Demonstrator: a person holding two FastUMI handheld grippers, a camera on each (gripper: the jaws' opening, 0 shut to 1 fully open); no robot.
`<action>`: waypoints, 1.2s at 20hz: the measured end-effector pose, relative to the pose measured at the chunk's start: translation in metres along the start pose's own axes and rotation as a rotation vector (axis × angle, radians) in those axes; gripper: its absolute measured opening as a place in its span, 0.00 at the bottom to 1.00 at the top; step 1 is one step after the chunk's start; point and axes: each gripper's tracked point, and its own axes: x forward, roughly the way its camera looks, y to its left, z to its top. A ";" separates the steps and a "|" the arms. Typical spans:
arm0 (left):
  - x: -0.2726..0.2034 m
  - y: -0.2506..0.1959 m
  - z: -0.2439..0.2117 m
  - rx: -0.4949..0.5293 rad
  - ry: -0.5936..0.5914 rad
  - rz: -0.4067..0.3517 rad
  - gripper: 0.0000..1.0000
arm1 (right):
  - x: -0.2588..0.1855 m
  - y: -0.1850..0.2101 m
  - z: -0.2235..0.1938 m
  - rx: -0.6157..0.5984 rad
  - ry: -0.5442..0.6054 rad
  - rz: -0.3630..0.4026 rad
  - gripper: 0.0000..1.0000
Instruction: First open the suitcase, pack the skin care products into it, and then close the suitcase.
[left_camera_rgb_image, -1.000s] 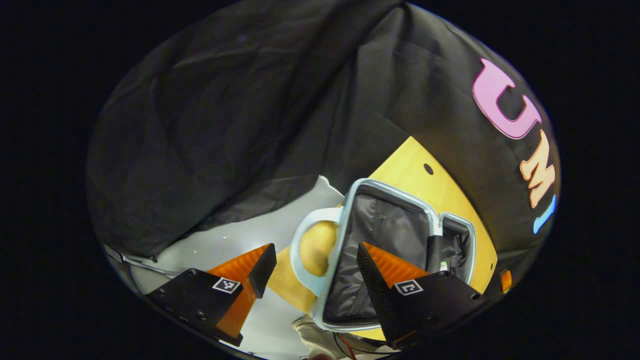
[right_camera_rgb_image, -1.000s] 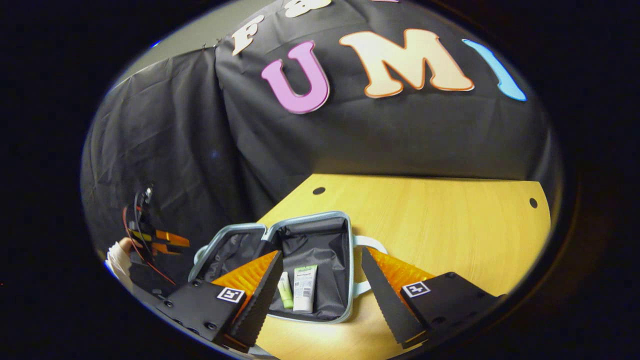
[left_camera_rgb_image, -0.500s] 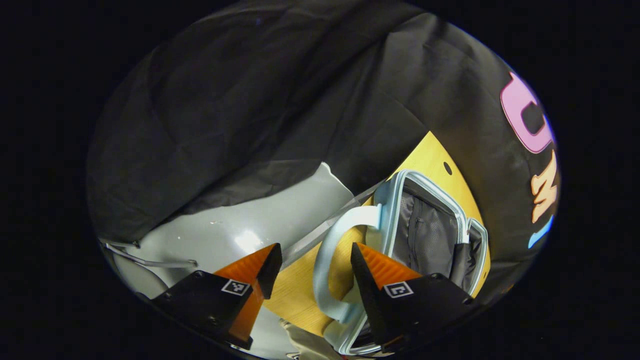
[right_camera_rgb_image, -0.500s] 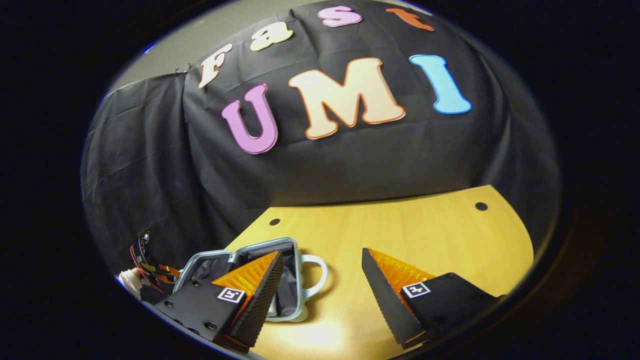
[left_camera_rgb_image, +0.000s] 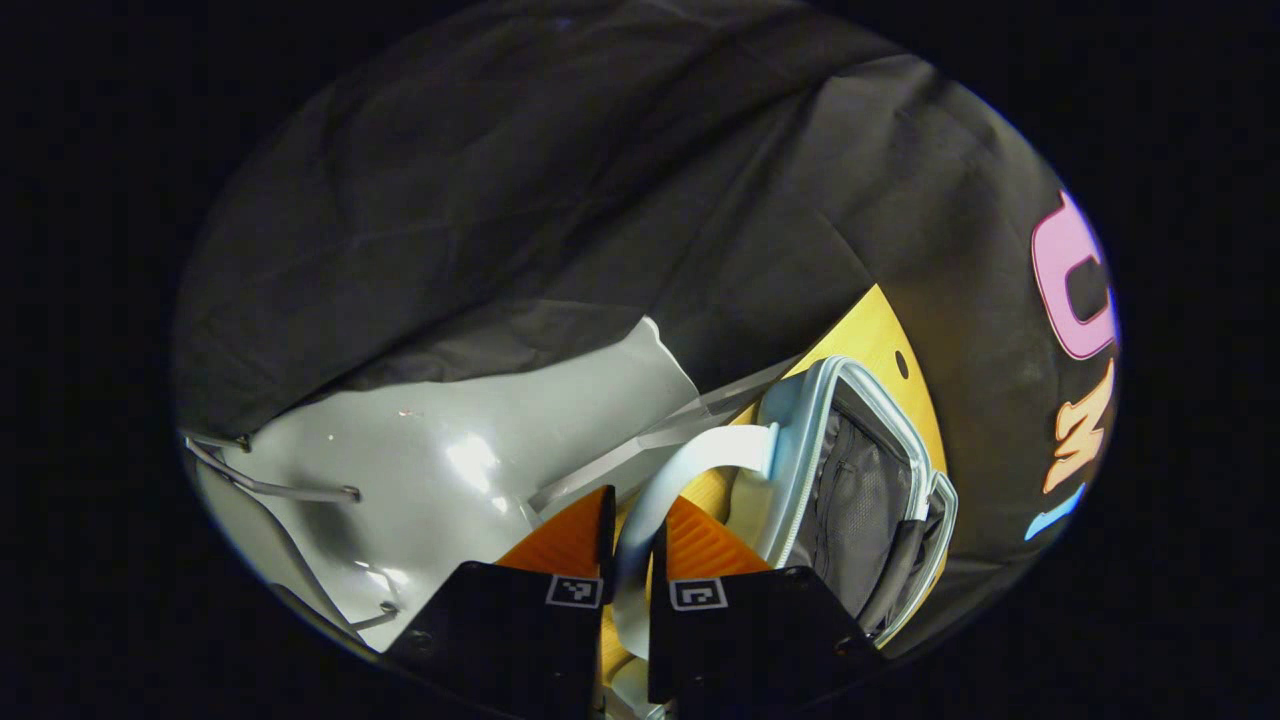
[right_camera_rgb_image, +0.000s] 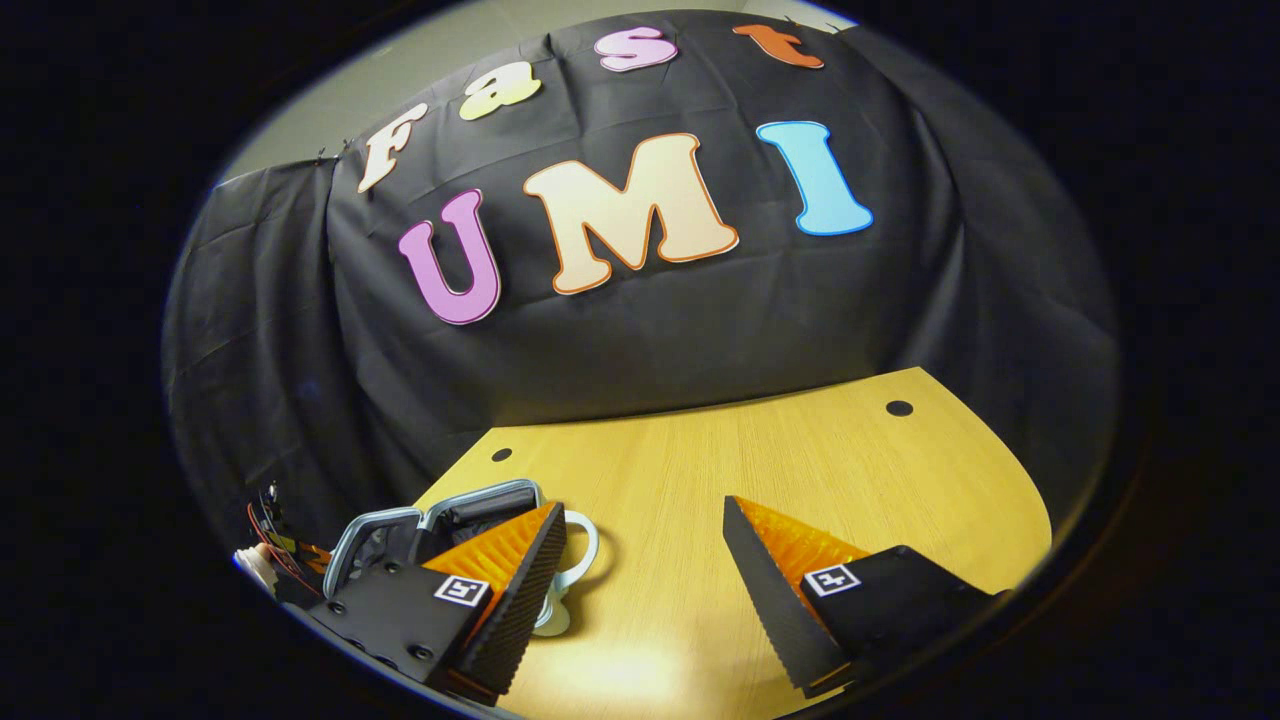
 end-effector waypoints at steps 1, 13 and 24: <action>-0.004 -0.005 0.000 0.011 -0.009 -0.002 0.09 | 0.001 0.000 -0.002 0.005 0.003 0.001 0.98; -0.127 -0.123 0.024 0.052 -0.179 -0.164 0.05 | -0.009 -0.012 -0.012 0.060 0.000 0.022 0.98; -0.205 -0.317 -0.051 0.340 -0.198 -0.359 0.05 | -0.035 -0.069 -0.006 0.118 -0.026 0.018 0.98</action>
